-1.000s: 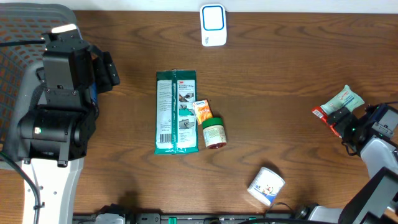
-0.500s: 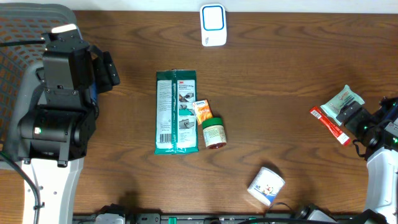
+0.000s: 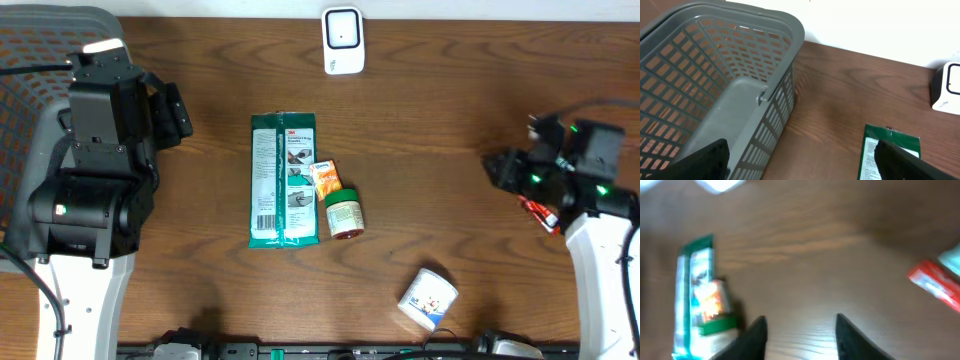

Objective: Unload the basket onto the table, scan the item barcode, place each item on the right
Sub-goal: 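Move the right gripper over the green-capped jar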

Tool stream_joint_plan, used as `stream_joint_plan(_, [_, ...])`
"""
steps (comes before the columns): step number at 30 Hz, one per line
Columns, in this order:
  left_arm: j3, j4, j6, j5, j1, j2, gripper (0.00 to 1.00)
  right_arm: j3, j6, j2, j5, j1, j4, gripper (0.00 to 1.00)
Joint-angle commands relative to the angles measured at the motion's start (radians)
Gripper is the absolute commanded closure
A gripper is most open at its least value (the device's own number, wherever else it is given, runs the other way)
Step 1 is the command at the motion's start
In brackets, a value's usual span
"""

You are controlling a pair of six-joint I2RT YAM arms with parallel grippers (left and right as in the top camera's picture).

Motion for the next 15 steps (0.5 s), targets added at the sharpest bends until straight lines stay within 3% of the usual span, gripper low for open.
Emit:
stream_joint_plan(1, [0.007, 0.001, -0.009, -0.013, 0.002, 0.002, 0.08, 0.042, -0.01, -0.008, 0.001, 0.126, -0.015, 0.51])
stream_joint_plan(5, [0.007, 0.001, -0.009, -0.013, 0.002, 0.002, 0.08, 0.042, 0.002, 0.014, 0.006, 0.287, -0.019, 0.39])
stream_joint_plan(11, [0.007, 0.001, -0.009, -0.013, 0.002, 0.002, 0.08, 0.042, 0.08, 0.134, 0.224, 0.555, -0.006, 0.38])
stream_joint_plan(15, [0.007, 0.001, -0.009, -0.013, 0.002, 0.002, 0.08, 0.042, 0.085, 0.241, 0.256, 0.684, 0.048, 0.38])
